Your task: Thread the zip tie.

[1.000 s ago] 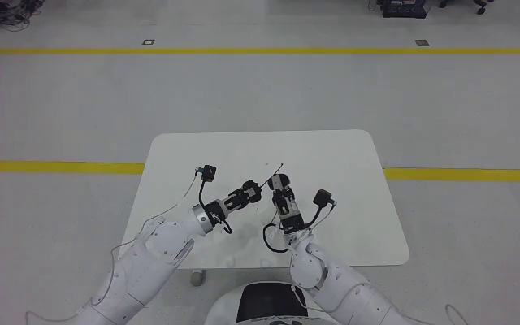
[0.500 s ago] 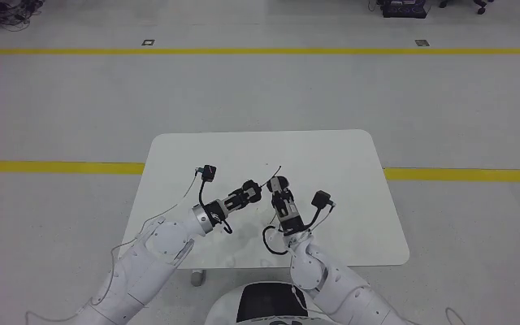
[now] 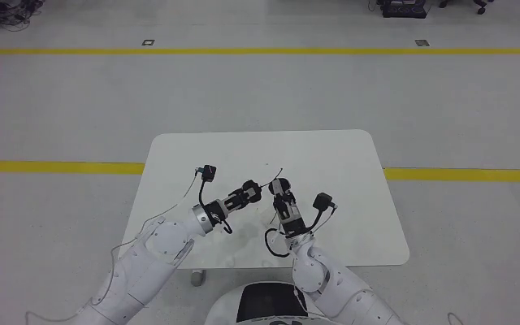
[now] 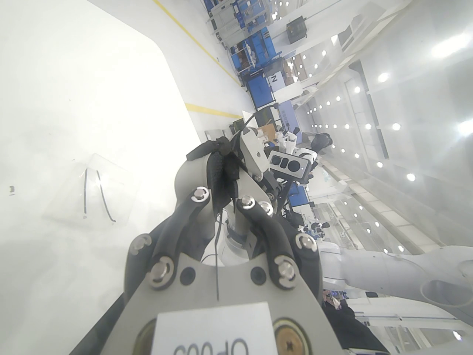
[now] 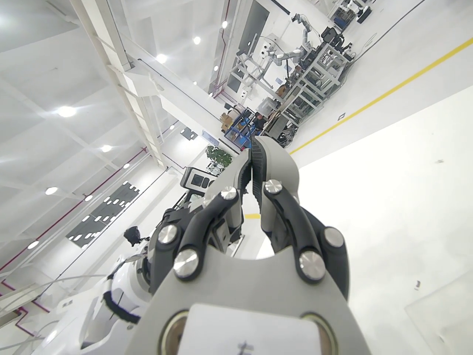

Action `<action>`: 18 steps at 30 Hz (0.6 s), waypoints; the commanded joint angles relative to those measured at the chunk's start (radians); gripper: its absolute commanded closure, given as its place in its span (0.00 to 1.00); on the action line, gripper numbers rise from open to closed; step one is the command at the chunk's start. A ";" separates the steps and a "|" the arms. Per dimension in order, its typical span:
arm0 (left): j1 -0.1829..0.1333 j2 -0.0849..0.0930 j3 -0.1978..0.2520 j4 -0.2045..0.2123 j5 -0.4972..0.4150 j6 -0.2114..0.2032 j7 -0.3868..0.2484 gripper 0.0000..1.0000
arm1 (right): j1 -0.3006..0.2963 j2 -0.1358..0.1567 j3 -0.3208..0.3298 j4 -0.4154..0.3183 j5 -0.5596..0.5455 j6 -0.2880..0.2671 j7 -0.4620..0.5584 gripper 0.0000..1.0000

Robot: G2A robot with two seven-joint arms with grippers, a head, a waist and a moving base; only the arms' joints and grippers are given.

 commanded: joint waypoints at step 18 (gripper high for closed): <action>0.000 0.000 0.000 0.000 0.000 0.000 0.000 1.00 | -0.007 -0.018 0.010 -0.001 -0.035 0.000 0.046 1.00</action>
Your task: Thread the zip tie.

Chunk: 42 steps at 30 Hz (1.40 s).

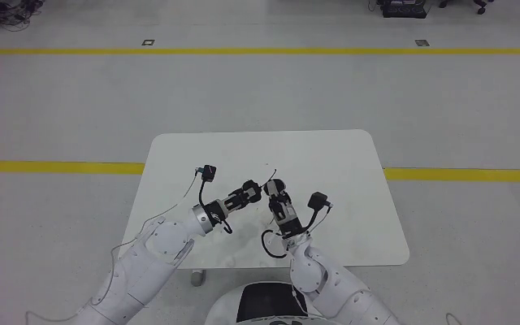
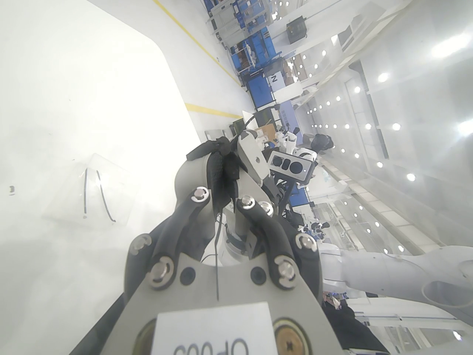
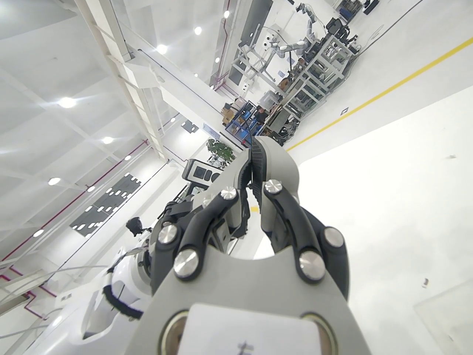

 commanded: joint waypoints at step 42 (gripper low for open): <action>0.002 -0.002 0.008 -0.003 -0.026 0.005 -0.018 1.00 | -0.102 0.048 0.076 -0.133 0.121 0.000 0.078 0.00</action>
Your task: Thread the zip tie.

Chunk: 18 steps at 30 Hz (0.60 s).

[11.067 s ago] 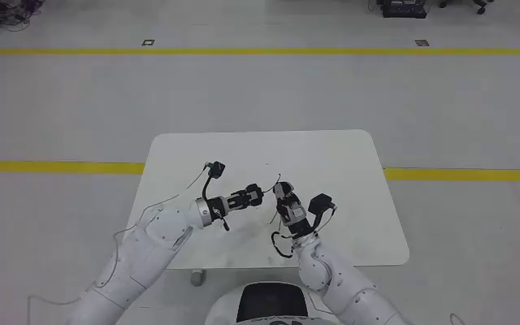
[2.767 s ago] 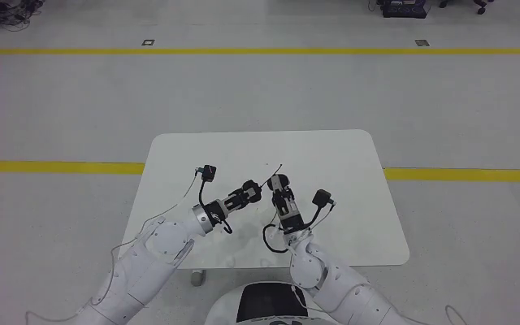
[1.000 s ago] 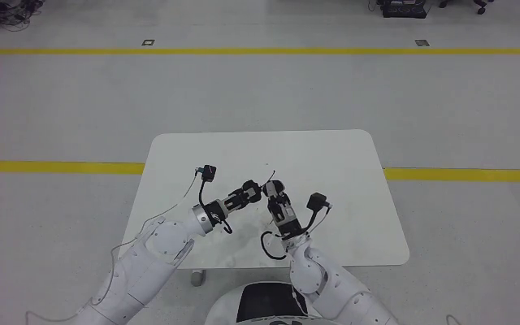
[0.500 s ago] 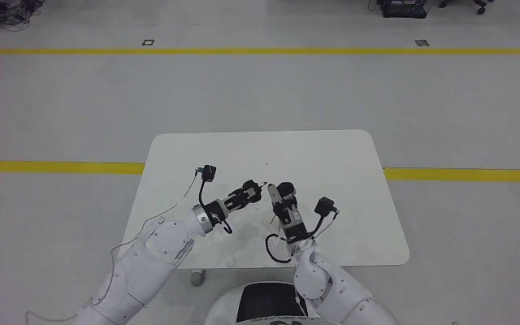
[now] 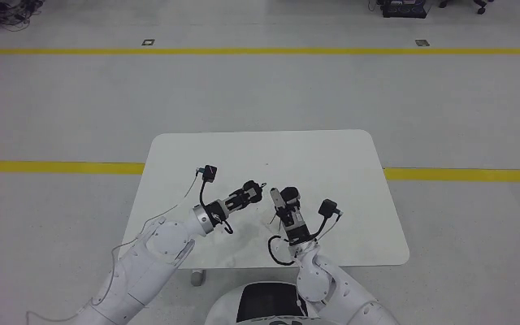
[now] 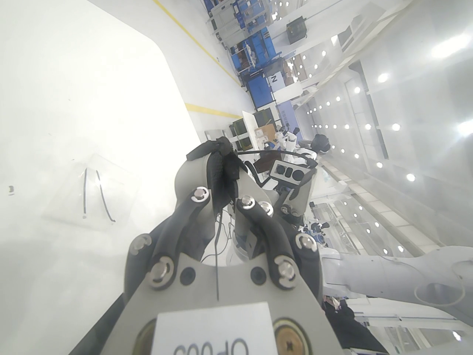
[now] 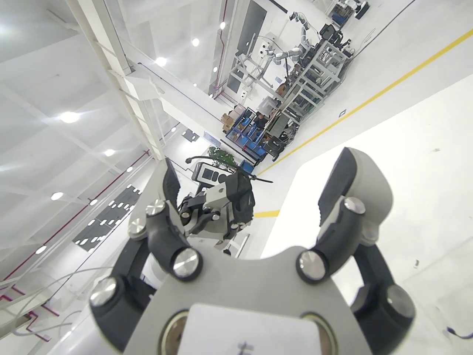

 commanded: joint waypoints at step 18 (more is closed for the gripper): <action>-0.032 0.011 -0.074 0.055 -0.264 -0.006 -0.357 1.00 | -0.056 0.108 0.240 -0.129 0.563 0.000 0.908 0.00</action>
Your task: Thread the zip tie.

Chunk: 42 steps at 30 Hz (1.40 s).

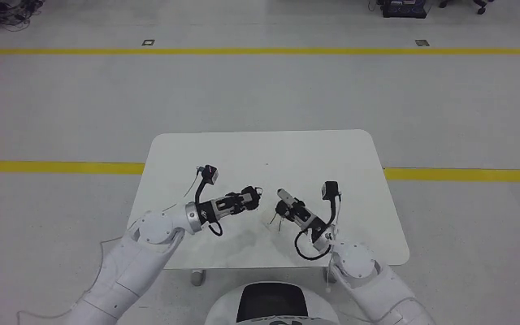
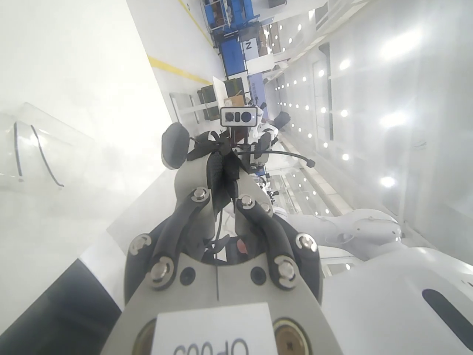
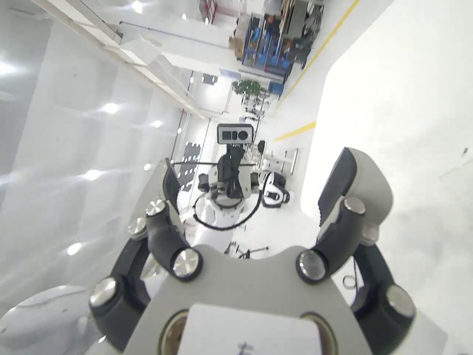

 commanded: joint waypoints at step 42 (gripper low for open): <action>-0.157 -0.053 0.179 0.219 -0.400 0.062 -0.347 1.00 | 0.189 -0.035 0.056 0.342 0.609 0.000 0.789 0.00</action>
